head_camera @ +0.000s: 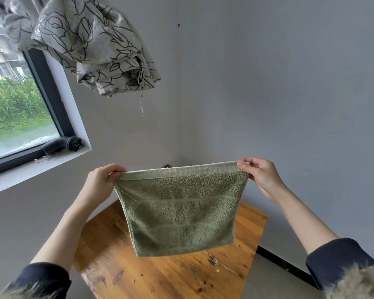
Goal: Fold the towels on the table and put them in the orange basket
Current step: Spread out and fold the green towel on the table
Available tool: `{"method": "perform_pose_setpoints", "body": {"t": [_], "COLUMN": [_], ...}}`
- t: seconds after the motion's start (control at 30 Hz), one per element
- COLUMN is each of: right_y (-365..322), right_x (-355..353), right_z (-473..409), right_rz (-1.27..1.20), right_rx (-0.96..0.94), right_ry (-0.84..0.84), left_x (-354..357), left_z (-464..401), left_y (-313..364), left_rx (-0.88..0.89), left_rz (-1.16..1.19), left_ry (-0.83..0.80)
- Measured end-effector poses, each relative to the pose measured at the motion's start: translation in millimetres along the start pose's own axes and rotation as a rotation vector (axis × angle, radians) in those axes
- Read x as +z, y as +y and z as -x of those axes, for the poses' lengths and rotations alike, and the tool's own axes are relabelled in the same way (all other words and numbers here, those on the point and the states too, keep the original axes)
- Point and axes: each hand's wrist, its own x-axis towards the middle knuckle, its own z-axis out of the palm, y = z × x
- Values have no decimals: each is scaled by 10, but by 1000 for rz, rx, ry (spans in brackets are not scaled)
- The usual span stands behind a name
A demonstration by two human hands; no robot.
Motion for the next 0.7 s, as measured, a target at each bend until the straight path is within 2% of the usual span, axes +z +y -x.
{"method": "perform_pose_setpoints", "body": {"t": [0.17, 0.3, 0.4, 0.53, 0.7], "right_y": [112, 183, 115, -5, 170], "right_x": [114, 238, 314, 377, 329], "right_z": [-213, -467, -683, -818, -599], "right_rz": [227, 406, 438, 388, 321], "right_rx": [33, 50, 7, -160, -185], "right_ry": [-30, -29, -2, 89, 59], "left_x": [202, 398, 438, 434, 479], "left_z": [-131, -306, -495, -628, -325], "left_y": [-132, -198, -182, -133, -266], "left_rx": [-62, -86, -58, -57, 22], "left_rz": [7, -85, -100, -24, 55], "left_ry": [-82, -141, -38, 152, 186]}}
